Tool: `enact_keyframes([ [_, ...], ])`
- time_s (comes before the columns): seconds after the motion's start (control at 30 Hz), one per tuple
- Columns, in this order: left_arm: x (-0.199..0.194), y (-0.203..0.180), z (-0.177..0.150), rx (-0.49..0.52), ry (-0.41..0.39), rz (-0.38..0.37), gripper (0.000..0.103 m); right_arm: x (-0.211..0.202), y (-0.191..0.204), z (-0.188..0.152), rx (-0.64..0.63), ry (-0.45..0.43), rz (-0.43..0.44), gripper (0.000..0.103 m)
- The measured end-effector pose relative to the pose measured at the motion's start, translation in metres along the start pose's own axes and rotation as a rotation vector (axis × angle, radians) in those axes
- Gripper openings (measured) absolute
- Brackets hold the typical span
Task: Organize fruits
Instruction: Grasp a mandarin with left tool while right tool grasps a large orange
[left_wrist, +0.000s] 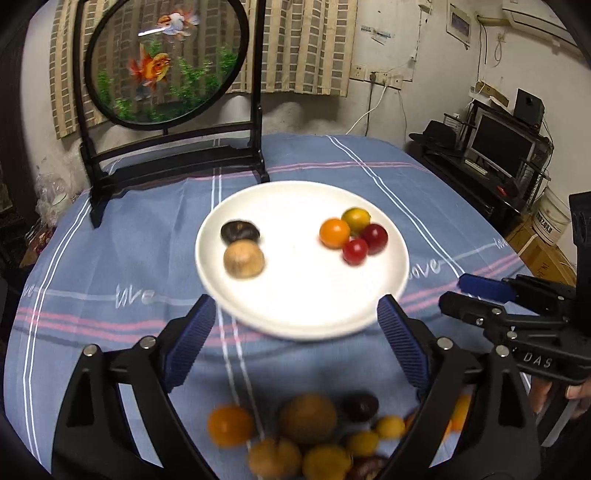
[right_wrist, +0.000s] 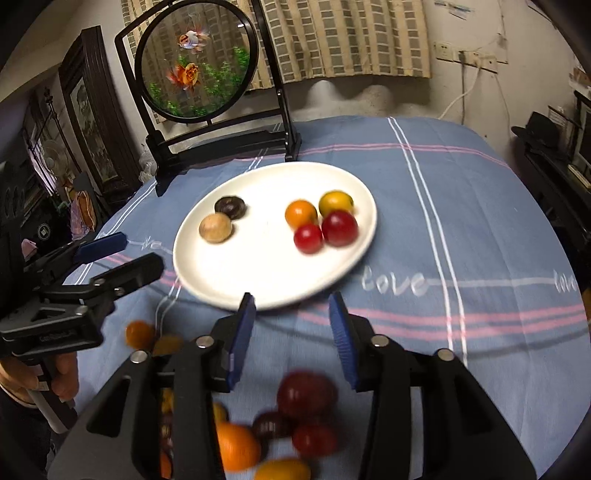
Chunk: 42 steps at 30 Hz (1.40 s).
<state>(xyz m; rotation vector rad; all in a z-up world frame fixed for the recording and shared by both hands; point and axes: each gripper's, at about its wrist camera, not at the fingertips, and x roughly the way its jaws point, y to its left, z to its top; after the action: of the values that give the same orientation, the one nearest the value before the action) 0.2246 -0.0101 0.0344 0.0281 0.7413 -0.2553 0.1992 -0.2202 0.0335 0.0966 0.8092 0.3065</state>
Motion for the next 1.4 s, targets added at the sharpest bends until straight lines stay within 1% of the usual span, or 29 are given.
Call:
enact_keyframes([
  [0.03,-0.006,-0.001,-0.006,-0.001,0.000,0.004,0.092,-0.005,0.001,-0.005,0.000,-0.017,-0.016,0.070],
  [0.07,-0.011,-0.001,-0.011,-0.001,-0.001,0.007,0.092,-0.011,0.004,-0.012,-0.014,-0.031,-0.027,0.070],
  [0.17,-0.028,0.000,-0.029,-0.030,-0.018,0.038,0.092,-0.018,0.012,-0.028,-0.033,-0.018,-0.036,0.070],
  [0.27,-0.039,0.005,-0.044,-0.061,0.003,0.029,0.092,-0.027,0.019,-0.047,-0.055,-0.011,-0.054,0.070],
  [0.33,-0.047,0.007,-0.056,-0.076,0.002,0.026,0.092,-0.032,0.021,-0.059,-0.058,-0.003,-0.058,0.070],
  [0.47,-0.059,0.008,-0.076,-0.068,0.007,0.043,0.092,-0.043,0.013,-0.085,-0.005,0.007,-0.047,0.070],
  [0.57,-0.064,0.003,-0.092,-0.055,0.025,0.030,0.092,-0.049,0.004,-0.104,0.033,0.018,-0.054,0.070],
  [0.77,-0.068,-0.013,-0.120,-0.032,0.065,0.012,0.092,-0.056,0.002,-0.128,0.048,0.048,-0.050,0.070],
  [0.87,-0.068,-0.020,-0.129,-0.029,0.092,-0.009,0.092,-0.056,0.006,-0.135,0.041,0.060,-0.043,0.070],
  [1.03,-0.064,-0.030,-0.142,-0.025,0.138,-0.024,0.092,-0.055,0.011,-0.142,0.024,0.073,-0.036,0.070],
  [1.23,-0.058,-0.038,-0.147,-0.018,0.167,-0.027,0.092,-0.054,0.011,-0.146,0.022,0.084,-0.024,0.070],
  [1.3,-0.055,-0.041,-0.149,-0.010,0.172,-0.023,0.092,-0.054,0.010,-0.146,0.027,0.087,-0.022,0.070],
  [1.4,-0.049,-0.047,-0.153,0.026,0.181,0.013,0.092,-0.052,0.009,-0.147,0.031,0.089,-0.021,0.070],
])
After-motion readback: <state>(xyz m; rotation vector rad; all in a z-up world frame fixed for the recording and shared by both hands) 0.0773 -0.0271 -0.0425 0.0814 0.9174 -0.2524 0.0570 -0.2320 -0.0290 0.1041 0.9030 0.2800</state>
